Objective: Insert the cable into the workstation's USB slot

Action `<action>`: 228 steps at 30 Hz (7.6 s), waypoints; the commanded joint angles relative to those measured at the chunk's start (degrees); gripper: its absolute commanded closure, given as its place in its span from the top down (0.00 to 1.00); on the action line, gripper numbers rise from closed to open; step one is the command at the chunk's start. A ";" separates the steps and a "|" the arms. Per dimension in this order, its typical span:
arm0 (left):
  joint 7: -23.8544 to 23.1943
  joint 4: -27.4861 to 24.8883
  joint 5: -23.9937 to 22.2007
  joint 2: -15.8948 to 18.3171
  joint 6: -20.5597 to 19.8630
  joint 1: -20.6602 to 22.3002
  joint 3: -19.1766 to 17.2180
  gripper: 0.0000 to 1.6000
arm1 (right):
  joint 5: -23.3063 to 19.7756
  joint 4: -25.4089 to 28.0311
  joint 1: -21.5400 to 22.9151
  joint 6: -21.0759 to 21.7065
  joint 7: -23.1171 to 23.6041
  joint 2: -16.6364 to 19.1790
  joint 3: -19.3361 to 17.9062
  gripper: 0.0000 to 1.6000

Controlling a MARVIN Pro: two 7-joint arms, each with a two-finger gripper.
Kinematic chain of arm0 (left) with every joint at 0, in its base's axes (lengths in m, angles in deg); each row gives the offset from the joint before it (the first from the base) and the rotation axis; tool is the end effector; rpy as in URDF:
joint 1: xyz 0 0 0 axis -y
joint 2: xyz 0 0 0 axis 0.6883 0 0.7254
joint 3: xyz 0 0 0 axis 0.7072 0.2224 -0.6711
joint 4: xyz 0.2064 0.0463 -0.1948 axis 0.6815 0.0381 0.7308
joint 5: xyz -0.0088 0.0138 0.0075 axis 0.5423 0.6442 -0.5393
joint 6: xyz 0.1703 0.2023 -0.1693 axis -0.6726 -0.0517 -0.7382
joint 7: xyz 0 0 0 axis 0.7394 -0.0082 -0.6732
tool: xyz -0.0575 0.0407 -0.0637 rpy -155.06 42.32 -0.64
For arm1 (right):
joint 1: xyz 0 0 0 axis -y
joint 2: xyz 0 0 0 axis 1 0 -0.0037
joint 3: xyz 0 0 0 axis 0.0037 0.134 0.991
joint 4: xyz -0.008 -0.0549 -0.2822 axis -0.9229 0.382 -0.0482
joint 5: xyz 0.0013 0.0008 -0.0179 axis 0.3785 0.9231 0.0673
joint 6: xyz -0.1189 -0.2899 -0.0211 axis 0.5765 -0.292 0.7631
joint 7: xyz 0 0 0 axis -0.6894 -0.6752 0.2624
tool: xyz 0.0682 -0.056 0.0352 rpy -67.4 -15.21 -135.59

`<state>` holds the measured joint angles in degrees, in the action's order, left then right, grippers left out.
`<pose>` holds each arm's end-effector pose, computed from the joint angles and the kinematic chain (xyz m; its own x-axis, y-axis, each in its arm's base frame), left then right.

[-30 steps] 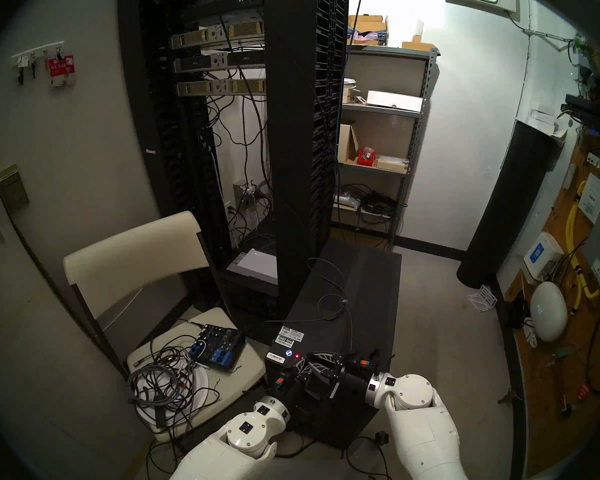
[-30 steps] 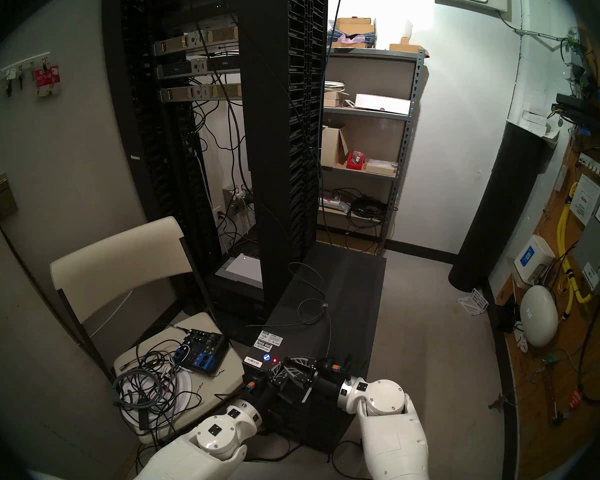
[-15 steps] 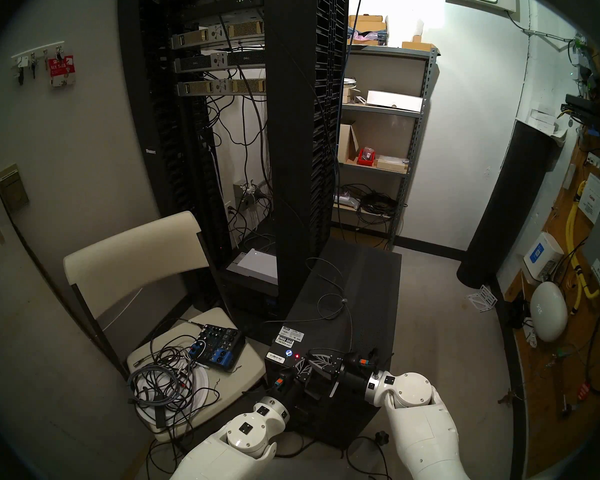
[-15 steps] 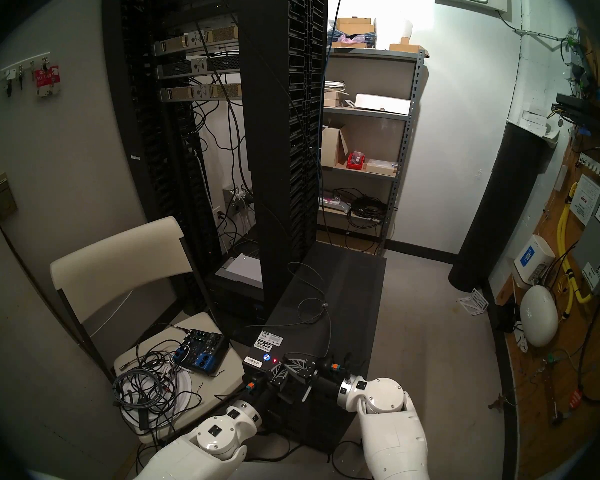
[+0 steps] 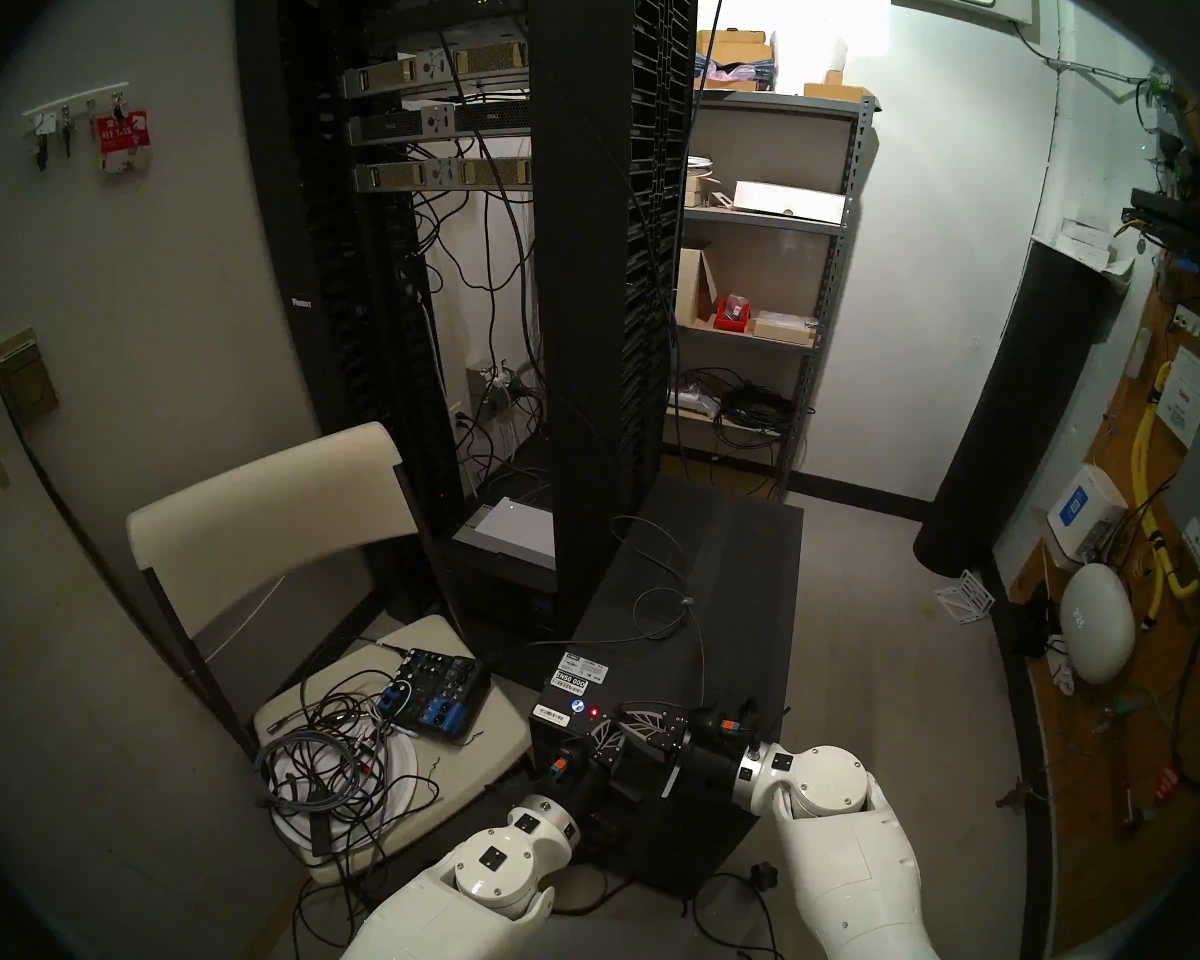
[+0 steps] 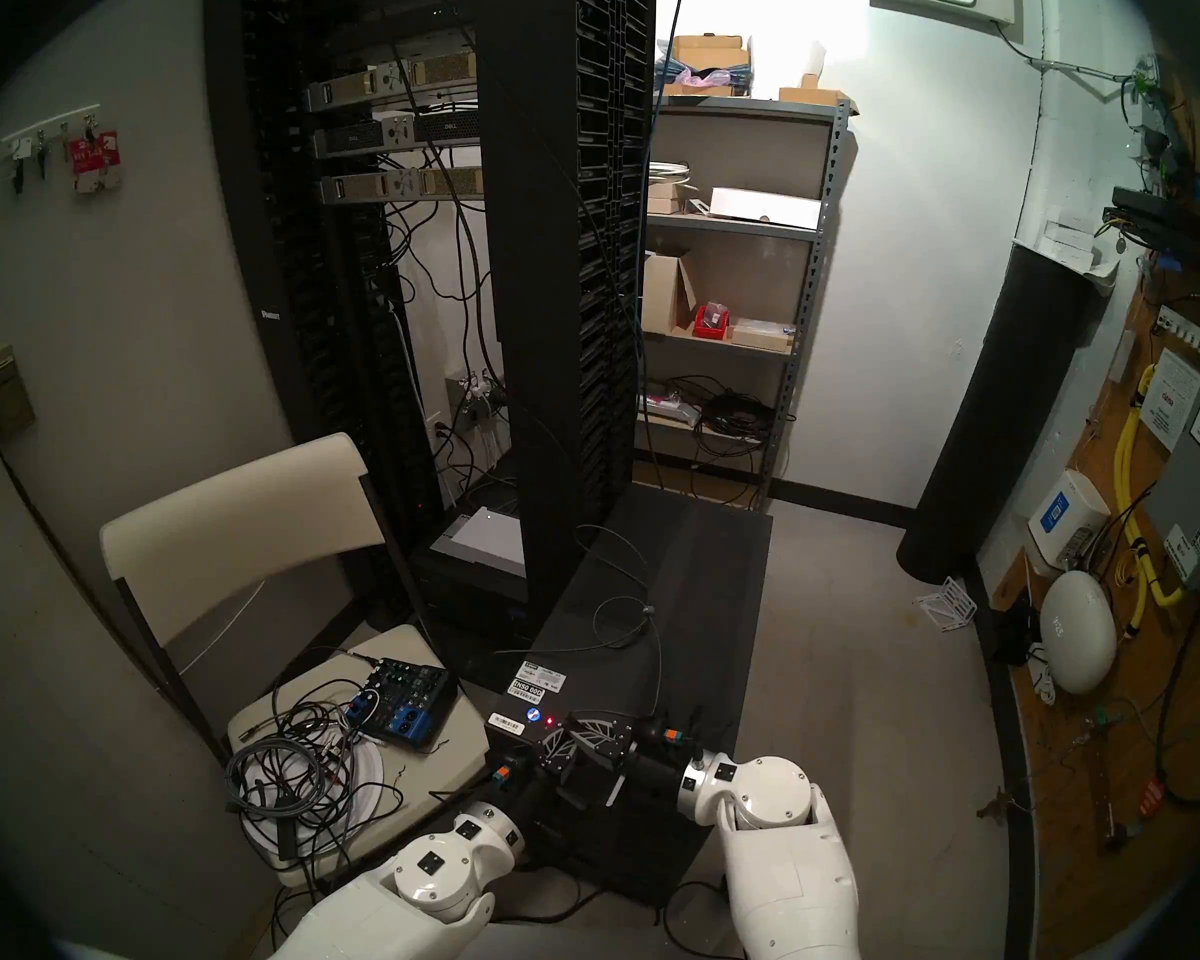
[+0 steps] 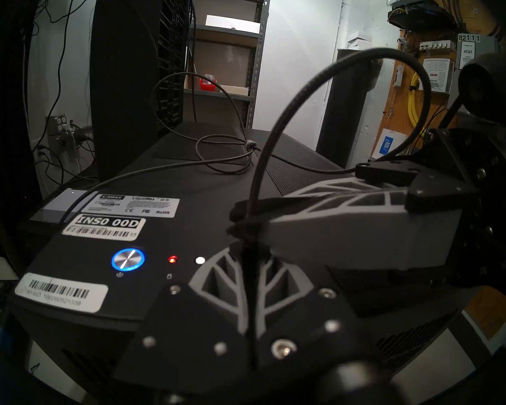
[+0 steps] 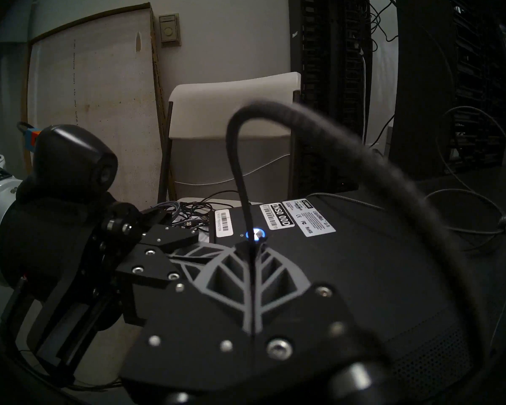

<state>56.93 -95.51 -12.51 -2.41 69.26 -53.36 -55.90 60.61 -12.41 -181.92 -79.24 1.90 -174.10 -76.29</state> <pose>0.2814 -0.1300 -0.4906 0.2530 -0.0050 0.9675 -0.4998 -0.8569 0.1262 0.3274 0.0461 -0.4614 0.1344 0.1768 0.9750 0.8510 -0.5247 -0.0222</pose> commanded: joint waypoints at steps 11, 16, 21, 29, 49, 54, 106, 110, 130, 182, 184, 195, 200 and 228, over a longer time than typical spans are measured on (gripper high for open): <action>-1.60 -11.32 -1.74 4.43 -5.26 -3.22 -0.71 1.00 | -1.55 1.01 1.18 -0.65 -0.48 -0.71 -0.41 0.00; -2.83 -15.40 -3.20 6.86 -7.00 -4.67 -1.76 1.00 | -1.91 1.63 1.29 -0.49 -0.37 -0.57 -0.79 0.00; -3.73 -18.12 -4.85 9.91 -7.79 -5.78 -4.49 1.00 | -2.21 1.92 1.06 -0.63 -0.26 -0.61 -0.97 0.00; -7.48 -24.50 -9.37 14.71 -11.51 -7.83 -8.88 1.00 | -2.48 2.23 0.62 -0.71 0.08 -0.76 -1.31 0.00; -8.46 -30.68 -13.01 16.56 -17.78 -10.27 -12.12 1.00 | -6.24 5.83 -1.24 0.80 2.84 -0.75 -1.02 0.00; -8.03 -30.74 -12.36 16.11 -17.01 -10.36 -12.05 1.00 | -6.81 5.46 -1.06 0.34 3.90 -0.73 -1.13 0.00; -7.42 -28.23 -8.18 13.66 -13.23 -8.45 -11.24 1.00 | -4.35 -2.88 1.90 -8.72 -0.04 -0.36 -2.04 0.00; -7.35 -28.38 -8.03 13.60 -13.22 -8.55 -11.21 1.00 | -3.46 -3.48 2.34 -8.32 -0.24 -0.08 -1.79 0.00; -7.10 -28.48 -7.55 13.75 -13.23 -8.44 -10.91 1.00 | -1.91 -5.03 3.59 -7.33 -0.52 0.03 -1.41 0.00; -6.94 -28.62 -6.79 12.96 -12.32 -9.69 -11.74 1.00 | 1.12 -5.11 1.84 -4.39 -2.63 1.13 -0.54 0.00; -7.03 -28.52 -6.76 12.91 -12.32 -9.61 -11.73 1.00 | 1.18 -4.99 1.73 -4.06 -2.51 1.23 -0.48 0.00; -7.11 -28.62 -6.62 12.69 -12.66 -9.40 -11.72 1.00 | 2.78 -6.07 2.55 -3.08 -2.98 1.16 0.26 0.00; -7.01 -28.69 -6.58 12.61 -12.66 -9.45 -11.82 1.00 | 3.35 -7.22 3.02 -2.49 -3.10 1.44 0.56 0.00; -6.92 -28.82 -6.49 12.41 -12.44 -9.92 -12.17 1.00 | 0.86 -5.73 2.01 -2.92 -3.59 1.35 0.51 0.00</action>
<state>49.92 -123.00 -18.98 10.16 56.37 -63.06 -68.05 62.64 -19.06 -177.80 -82.52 -1.74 -172.34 -74.89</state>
